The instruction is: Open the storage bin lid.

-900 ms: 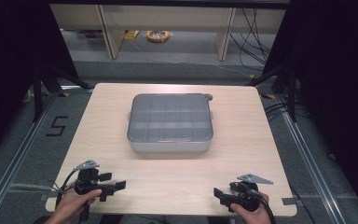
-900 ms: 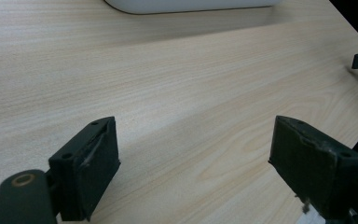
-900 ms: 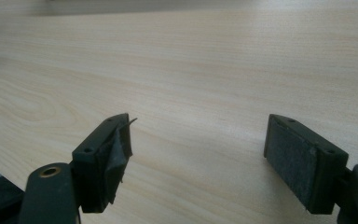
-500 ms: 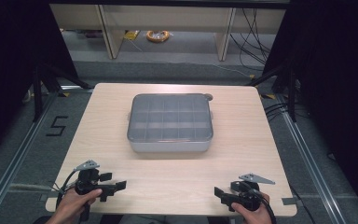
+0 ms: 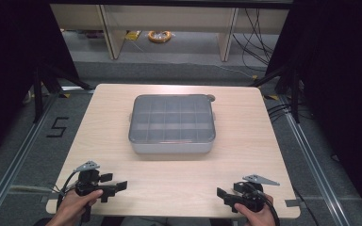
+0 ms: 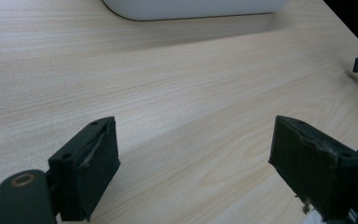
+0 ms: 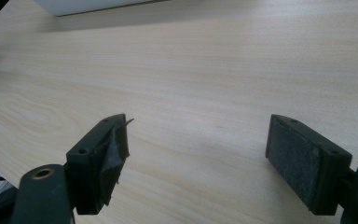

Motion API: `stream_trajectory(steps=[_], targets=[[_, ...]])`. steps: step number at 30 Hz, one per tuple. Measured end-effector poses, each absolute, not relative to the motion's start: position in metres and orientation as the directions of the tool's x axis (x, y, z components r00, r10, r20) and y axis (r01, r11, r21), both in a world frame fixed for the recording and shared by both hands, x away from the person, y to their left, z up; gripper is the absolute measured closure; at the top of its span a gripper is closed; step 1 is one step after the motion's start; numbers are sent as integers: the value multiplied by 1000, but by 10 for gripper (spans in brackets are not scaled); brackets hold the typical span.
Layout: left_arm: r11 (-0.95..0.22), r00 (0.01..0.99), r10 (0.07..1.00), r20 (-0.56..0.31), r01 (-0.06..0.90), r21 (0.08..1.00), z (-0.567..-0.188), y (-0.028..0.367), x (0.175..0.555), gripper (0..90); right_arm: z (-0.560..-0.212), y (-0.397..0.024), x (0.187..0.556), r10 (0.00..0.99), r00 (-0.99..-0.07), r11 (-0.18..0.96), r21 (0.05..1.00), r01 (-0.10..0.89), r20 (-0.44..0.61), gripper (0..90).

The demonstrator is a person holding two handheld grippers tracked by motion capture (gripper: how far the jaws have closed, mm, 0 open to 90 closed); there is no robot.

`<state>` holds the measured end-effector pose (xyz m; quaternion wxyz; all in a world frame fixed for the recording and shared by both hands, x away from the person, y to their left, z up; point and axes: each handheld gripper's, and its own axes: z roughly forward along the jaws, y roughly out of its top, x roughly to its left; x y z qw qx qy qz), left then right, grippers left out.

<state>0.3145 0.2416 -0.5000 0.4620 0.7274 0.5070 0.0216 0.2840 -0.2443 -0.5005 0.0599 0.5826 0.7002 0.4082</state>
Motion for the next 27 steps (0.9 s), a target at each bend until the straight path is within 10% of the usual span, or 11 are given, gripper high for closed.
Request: stream_trajectory(steps=[27], targets=[[21,433,750,-500,741,672,-500,250,338,154,-499,-260,309,802,-317,-136,671,729,506,239]])
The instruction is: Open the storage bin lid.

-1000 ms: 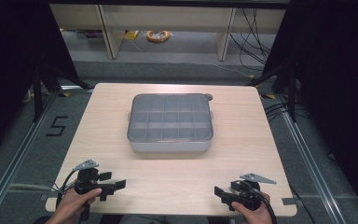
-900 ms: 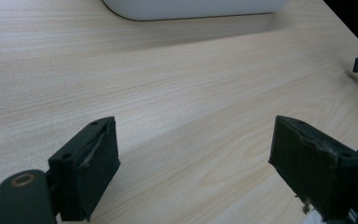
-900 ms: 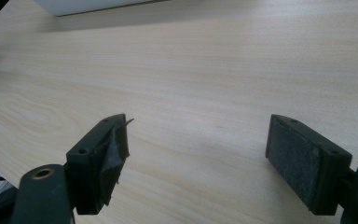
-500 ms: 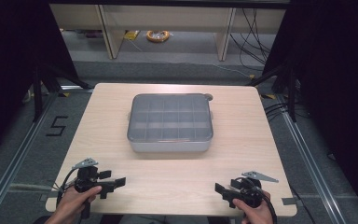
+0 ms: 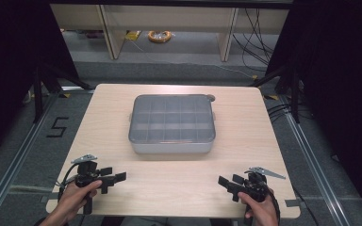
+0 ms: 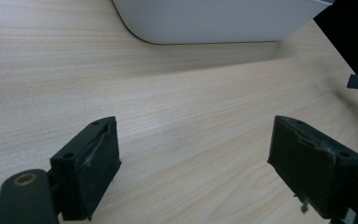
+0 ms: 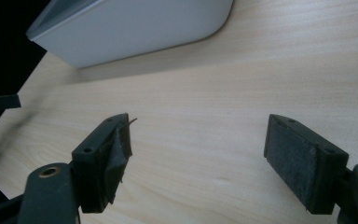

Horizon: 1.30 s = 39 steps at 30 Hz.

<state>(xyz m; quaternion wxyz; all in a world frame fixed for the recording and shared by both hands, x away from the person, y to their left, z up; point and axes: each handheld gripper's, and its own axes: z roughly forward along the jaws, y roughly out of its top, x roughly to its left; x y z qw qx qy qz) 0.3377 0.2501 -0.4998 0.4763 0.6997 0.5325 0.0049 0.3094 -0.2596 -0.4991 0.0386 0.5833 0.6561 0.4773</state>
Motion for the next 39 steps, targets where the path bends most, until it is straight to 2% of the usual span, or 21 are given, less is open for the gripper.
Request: stream_trajectory(steps=[2,3,4,9,11,12,16,19,22,24,26,39], targets=[[22,432,750,-501,741,672,-500,251,340,154,-498,-258,311,799,-290,-167,657,735,527,239],[22,430,751,-501,741,671,-500,251,341,154,-498,-261,314,799,-316,-139,669,730,512,238],[23,429,751,-501,742,670,-499,251,342,154,-497,-259,314,794,-290,-174,656,734,535,237],[45,420,746,-517,743,668,-496,251,351,159,-495,-263,325,776,-330,-169,682,712,538,227],[50,418,748,-516,739,672,-495,251,353,159,-492,-263,330,773,-322,-184,679,711,546,227],[48,420,750,-511,737,675,-493,252,356,159,-488,-261,330,757,-291,-219,646,731,585,227],[46,421,750,-510,736,675,-493,251,359,165,-486,-264,342,778,-313,-199,686,699,545,226],[50,418,750,-513,736,675,-492,251,360,165,-482,-264,346,770,-287,-218,658,721,570,225],[56,414,756,-507,731,680,-491,251,364,165,-480,-267,354,786,-319,-191,698,690,530,224],[44,423,752,-506,733,679,-490,250,367,167,-475,-265,357,776,-290,-219,670,709,560,222],[53,419,754,-505,728,683,-489,248,369,176,-475,-268,365,787,-316,-197,701,686,530,223],[55,428,754,-498,714,698,-481,243,385,178,-472,-266,394,790,-309,-200,699,686,530,227]])
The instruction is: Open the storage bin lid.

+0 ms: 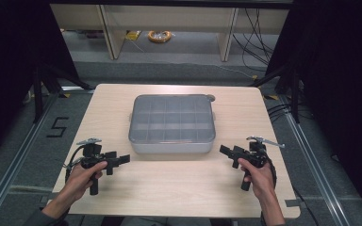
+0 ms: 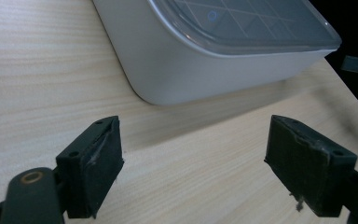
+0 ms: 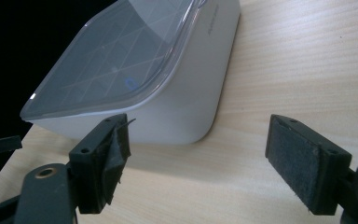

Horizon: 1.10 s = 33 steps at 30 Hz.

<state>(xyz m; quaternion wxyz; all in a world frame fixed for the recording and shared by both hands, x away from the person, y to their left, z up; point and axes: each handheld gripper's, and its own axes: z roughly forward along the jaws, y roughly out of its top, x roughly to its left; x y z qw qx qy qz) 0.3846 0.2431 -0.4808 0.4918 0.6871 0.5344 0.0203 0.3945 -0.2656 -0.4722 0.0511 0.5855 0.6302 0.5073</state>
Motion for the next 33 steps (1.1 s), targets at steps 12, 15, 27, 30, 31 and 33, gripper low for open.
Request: stream_trajectory(steps=[12,15,27,30,31,33], targets=[[88,413,761,-500,698,710,-466,245,410,177,-454,-267,424,781,-310,-241,720,651,542,261],[77,414,762,-499,706,704,-463,243,417,175,-452,-264,432,784,-298,-250,717,651,545,303],[117,400,766,-503,683,721,-453,239,453,225,-454,-260,458,788,-314,-236,730,641,530,348],[131,384,771,-508,685,717,-454,238,464,260,-451,-257,462,779,-279,-272,703,657,562,352],[115,390,773,-499,688,716,-455,240,467,269,-453,-259,466,789,-307,-246,731,636,533,357],[132,376,775,-507,690,712,-456,238,473,275,-451,-255,469,779,-277,-276,704,654,563,363]])
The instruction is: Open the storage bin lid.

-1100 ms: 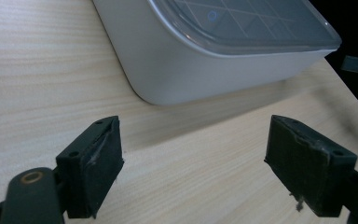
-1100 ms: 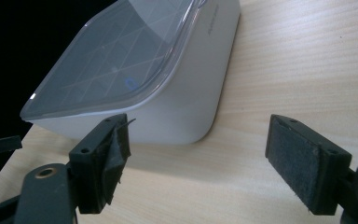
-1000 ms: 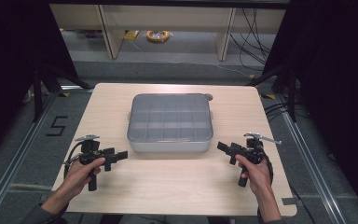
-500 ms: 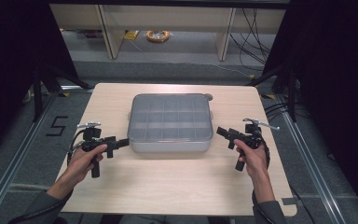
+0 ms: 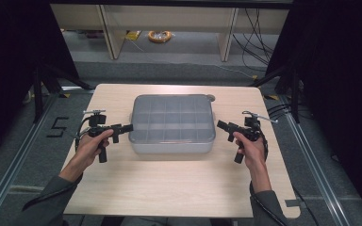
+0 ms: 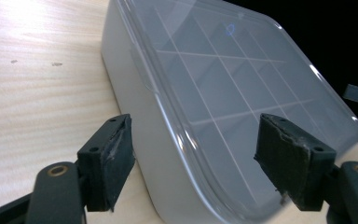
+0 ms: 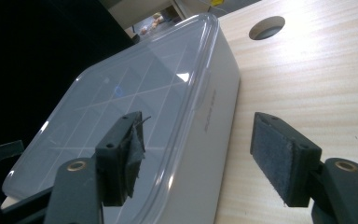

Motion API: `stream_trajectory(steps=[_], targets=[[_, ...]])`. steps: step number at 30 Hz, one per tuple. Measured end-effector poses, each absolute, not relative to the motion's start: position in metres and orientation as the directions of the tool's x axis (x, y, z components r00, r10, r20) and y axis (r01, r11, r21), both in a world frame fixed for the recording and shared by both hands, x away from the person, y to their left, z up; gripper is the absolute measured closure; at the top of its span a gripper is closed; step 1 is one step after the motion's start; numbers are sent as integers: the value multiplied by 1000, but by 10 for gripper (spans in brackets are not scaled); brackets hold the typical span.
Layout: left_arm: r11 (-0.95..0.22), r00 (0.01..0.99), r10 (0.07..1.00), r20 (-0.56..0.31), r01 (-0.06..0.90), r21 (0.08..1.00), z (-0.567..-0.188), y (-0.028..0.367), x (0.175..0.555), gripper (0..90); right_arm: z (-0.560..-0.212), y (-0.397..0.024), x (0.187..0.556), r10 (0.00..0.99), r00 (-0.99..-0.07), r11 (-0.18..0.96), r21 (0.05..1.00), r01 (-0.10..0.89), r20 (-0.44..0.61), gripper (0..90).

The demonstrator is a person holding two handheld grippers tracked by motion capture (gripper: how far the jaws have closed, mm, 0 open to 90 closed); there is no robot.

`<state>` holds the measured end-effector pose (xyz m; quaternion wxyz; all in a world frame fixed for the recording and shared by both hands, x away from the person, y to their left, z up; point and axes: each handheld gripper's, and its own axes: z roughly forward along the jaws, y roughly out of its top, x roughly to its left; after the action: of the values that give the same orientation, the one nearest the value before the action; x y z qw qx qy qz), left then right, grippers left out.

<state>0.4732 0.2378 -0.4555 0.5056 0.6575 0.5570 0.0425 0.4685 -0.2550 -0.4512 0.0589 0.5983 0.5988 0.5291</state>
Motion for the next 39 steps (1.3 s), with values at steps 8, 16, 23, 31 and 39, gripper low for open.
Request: stream_trajectory(steps=[8,16,23,31,39], targets=[[132,375,776,-506,688,713,-455,234,492,345,-454,-242,490,771,-284,-267,695,668,570,384],[147,358,776,-519,698,701,-458,237,501,370,-461,-231,505,770,-266,-266,671,692,580,388],[177,329,775,-540,707,685,-459,232,511,385,-464,-227,509,759,-266,-268,658,704,594,399],[148,330,780,-532,729,669,-466,223,521,420,-469,-221,515,764,-283,-248,669,701,580,439],[147,326,786,-525,726,672,-468,218,519,467,-470,-218,518,759,-271,-269,664,698,592,471]])
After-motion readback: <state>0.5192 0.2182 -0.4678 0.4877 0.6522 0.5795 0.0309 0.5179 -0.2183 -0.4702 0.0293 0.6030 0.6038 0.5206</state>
